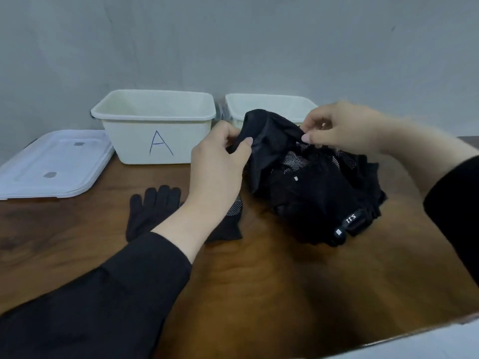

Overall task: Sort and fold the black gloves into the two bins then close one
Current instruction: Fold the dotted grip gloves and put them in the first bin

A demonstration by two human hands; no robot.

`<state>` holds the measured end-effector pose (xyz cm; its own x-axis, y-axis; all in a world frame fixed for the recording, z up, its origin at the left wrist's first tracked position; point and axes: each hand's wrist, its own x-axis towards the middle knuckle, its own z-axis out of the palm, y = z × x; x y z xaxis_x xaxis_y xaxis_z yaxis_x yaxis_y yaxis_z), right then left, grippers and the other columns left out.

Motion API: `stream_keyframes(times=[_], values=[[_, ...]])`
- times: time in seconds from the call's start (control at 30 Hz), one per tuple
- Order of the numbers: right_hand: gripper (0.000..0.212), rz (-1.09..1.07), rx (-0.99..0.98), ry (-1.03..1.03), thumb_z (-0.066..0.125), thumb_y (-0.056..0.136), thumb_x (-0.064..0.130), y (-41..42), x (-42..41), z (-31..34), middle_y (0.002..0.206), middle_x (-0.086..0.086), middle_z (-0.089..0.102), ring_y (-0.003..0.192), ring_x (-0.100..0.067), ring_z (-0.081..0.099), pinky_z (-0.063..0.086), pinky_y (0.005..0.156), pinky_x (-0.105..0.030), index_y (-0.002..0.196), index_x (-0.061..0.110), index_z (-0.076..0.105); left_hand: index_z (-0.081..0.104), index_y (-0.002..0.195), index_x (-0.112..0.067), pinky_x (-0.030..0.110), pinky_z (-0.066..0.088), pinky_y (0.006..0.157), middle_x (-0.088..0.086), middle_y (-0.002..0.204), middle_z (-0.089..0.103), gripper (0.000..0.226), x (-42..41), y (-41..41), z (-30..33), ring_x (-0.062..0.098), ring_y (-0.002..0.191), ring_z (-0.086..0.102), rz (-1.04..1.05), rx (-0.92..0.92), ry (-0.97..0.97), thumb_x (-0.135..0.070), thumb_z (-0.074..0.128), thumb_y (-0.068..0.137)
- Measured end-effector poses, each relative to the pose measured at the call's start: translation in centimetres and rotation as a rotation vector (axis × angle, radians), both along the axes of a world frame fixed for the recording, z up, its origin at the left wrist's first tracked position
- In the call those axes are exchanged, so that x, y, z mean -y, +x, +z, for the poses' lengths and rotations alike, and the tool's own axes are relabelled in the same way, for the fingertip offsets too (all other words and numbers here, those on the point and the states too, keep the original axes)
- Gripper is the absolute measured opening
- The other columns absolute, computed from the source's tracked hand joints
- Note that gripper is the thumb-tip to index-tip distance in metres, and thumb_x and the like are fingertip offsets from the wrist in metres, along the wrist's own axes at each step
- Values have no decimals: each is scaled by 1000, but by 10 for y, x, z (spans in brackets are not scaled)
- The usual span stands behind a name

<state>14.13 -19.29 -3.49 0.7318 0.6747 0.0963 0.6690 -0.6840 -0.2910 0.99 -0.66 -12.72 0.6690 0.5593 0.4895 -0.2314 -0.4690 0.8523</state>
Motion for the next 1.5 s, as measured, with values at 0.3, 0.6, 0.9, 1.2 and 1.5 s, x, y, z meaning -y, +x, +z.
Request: stream_keyframes(times=[0.3,0.6,0.9,1.2,1.5], values=[[28,-144,39,-68,50,93,10,15,50,-13,96,0,73,88,-25,64,51,82,-35,81,28,68,69,114,-21,31,42,101,-5,123,68,23,49,27,0,11,113,57,-322,-163,488,-31,70,93],[11,-198,59,38,61,95,20,33,47,-37,99,4,69,92,-19,63,49,84,-33,99,27,69,64,133,-26,36,31,115,-9,146,52,35,44,14,-44,8,135,42,-451,-126,651,-38,54,102],[48,-226,23,-266,74,90,37,62,26,-37,122,-6,66,112,-29,60,45,94,-35,130,14,64,45,150,-34,45,9,124,-4,166,21,55,47,24,-52,15,153,11,-464,-502,961,-57,45,100],[13,-266,27,-59,71,92,22,72,18,-53,95,-4,68,89,-24,60,42,72,-30,100,12,71,49,134,-32,35,12,121,-9,161,28,37,50,19,-53,10,148,22,-428,-343,770,-47,52,100],[20,-285,90,89,60,95,16,70,6,-50,100,-6,70,92,-28,60,45,79,-31,108,17,75,38,148,-30,41,29,117,-13,153,40,51,31,15,-42,9,142,33,-351,-325,622,-39,54,101]])
